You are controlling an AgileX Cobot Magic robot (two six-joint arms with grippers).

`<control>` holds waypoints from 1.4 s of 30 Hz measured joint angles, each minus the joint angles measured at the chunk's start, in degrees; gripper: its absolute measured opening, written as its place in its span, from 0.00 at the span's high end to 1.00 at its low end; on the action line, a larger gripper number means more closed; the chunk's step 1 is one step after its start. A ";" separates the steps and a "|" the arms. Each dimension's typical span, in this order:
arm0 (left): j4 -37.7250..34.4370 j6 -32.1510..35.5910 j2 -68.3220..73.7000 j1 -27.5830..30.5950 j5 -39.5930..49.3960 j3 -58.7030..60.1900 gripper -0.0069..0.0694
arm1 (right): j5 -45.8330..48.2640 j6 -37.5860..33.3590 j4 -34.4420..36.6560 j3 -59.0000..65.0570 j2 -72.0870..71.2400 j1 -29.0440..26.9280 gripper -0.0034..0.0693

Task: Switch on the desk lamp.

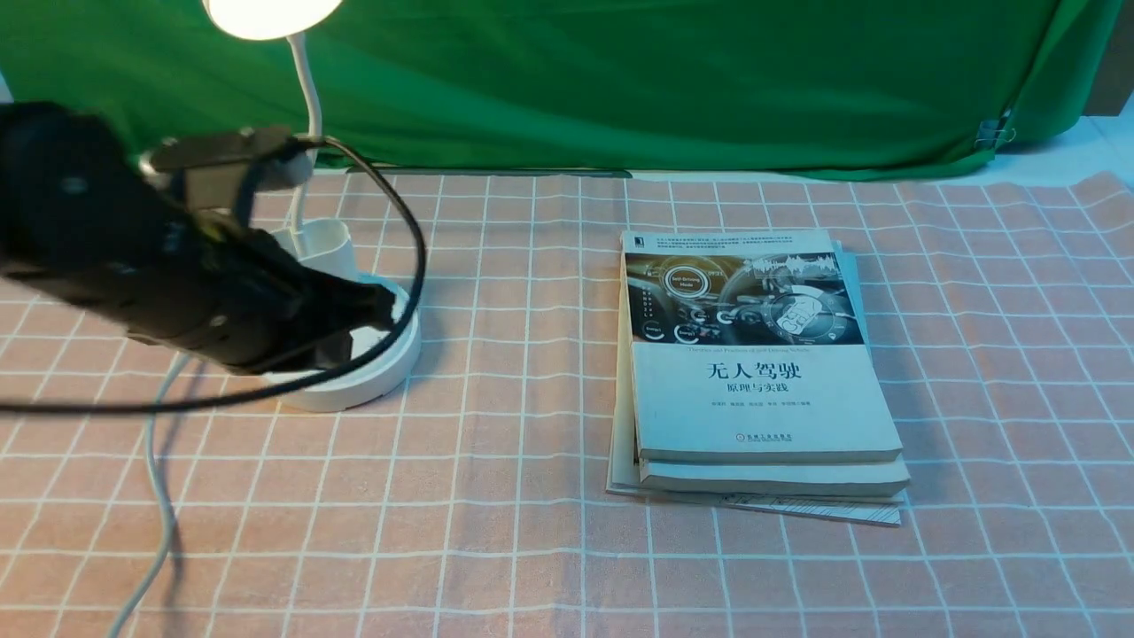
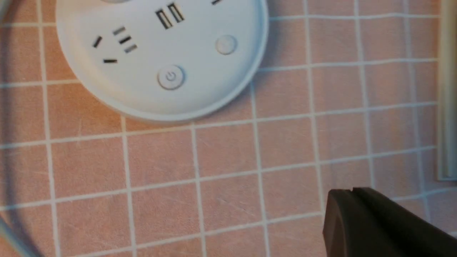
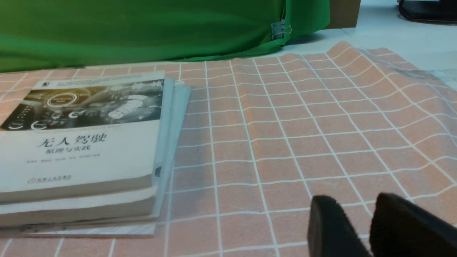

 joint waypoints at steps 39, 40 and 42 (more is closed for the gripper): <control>14.63 10.25 -66.61 0.00 -9.11 31.73 0.88 | 0.00 0.00 0.00 0.00 0.00 0.00 0.62; 16.10 10.25 -66.92 0.00 -9.16 32.35 0.88 | 0.00 0.00 0.00 0.00 0.00 0.00 0.62; 17.98 10.20 -67.79 0.00 -9.39 34.10 0.88 | 0.00 0.00 0.00 0.00 0.00 0.00 0.62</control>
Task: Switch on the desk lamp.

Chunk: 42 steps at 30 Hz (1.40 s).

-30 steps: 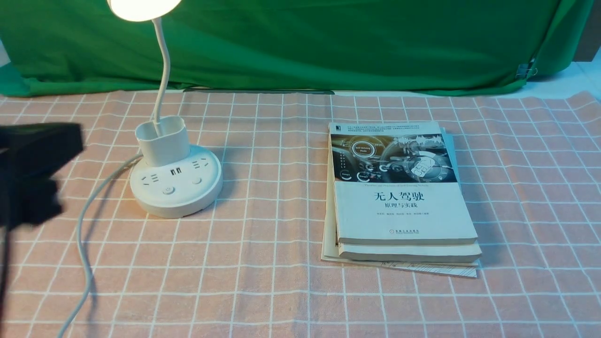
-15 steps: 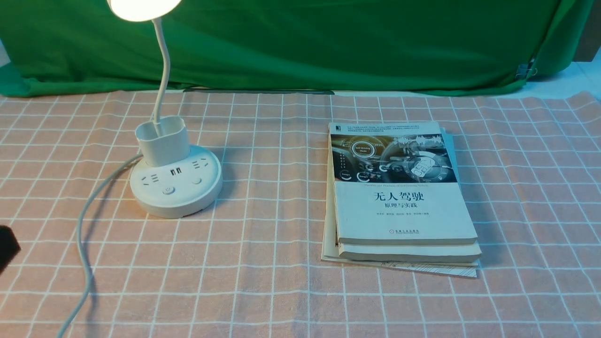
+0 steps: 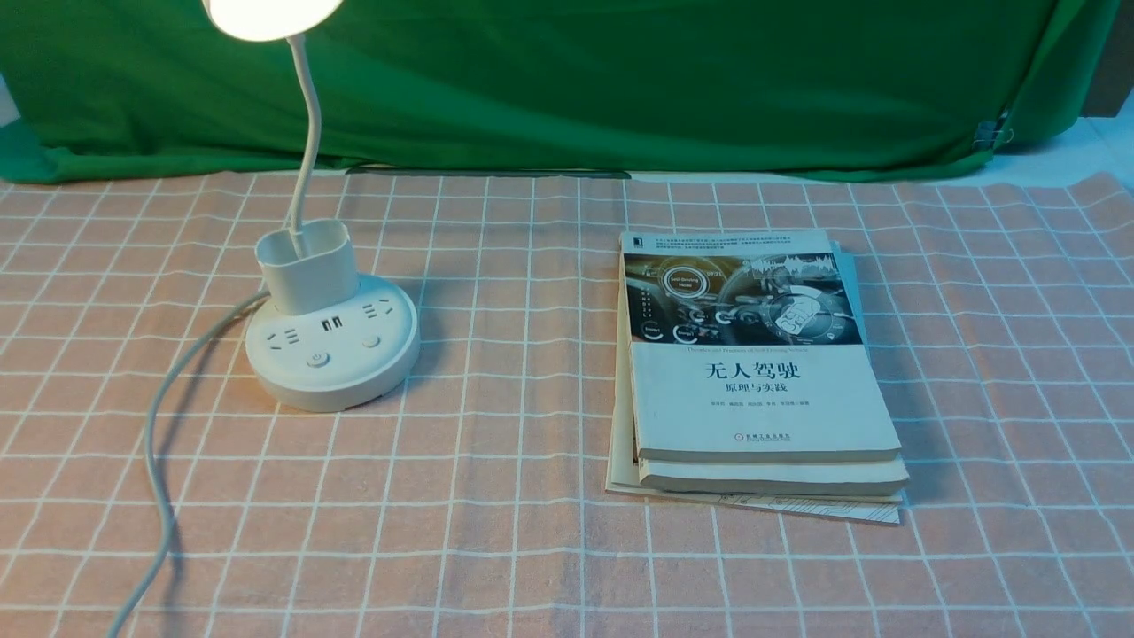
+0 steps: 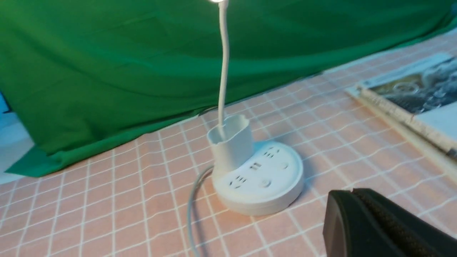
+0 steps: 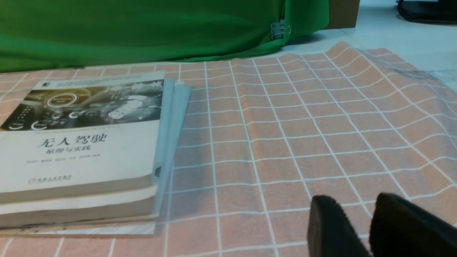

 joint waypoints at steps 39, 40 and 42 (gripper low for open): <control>-9.26 -1.21 -9.56 9.12 -13.62 23.08 0.88 | 0.00 0.00 0.00 0.00 0.00 0.00 0.62; -9.26 -1.21 -9.56 9.12 -13.62 23.08 0.88 | 0.00 0.00 0.00 0.00 0.00 0.00 0.62; -9.26 -1.21 -9.56 9.12 -13.62 23.08 0.88 | 0.00 0.00 0.00 0.00 0.00 0.00 0.62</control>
